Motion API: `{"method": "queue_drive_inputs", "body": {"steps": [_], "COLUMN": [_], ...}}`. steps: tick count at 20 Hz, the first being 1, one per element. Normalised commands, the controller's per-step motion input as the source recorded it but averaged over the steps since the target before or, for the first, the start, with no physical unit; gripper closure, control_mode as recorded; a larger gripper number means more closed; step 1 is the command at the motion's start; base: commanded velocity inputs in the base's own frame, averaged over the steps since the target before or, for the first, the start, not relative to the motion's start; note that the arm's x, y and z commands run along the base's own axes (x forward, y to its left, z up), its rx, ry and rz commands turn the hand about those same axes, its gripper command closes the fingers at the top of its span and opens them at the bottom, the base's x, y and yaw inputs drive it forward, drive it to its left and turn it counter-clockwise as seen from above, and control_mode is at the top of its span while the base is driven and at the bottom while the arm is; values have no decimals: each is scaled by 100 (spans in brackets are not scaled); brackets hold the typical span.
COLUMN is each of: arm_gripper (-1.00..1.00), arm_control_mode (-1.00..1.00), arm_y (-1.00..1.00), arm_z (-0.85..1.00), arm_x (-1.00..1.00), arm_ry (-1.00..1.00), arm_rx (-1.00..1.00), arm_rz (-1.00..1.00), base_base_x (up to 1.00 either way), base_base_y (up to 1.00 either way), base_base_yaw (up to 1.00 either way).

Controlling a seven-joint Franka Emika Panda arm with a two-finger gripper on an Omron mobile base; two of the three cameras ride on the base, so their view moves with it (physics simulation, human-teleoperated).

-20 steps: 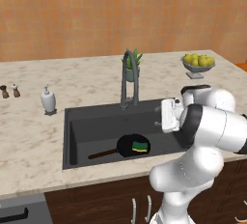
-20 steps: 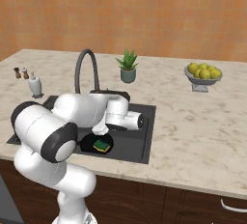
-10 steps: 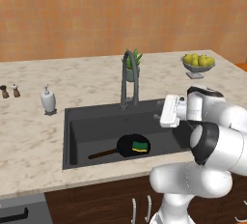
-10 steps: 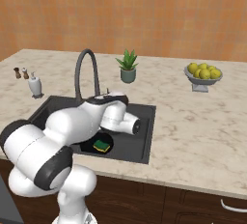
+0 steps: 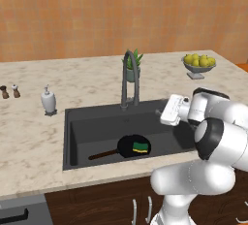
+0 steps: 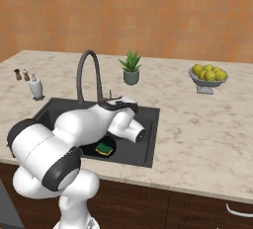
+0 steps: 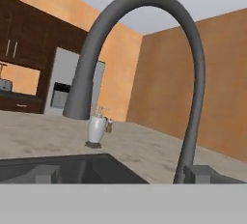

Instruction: Pick the pan and sponge and place them into the sink. Then turn on the water.

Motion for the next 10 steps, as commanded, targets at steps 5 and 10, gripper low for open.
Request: {"method": "queue_drive_inputs", "body": {"steps": [5, 10], "arm_gripper": [-100, -100], "arm_control_mode": [-100, -100], "arm_y": [0, 0], "arm_z": [5, 13], "arm_x": [10, 4], "arm_ry": [0, 0], "arm_rx": [3, -10], "arm_rz": [-13, -8], "base_base_x": [0, 0], "base_base_y": [0, 0], "base_base_yaw": [0, 0]}}
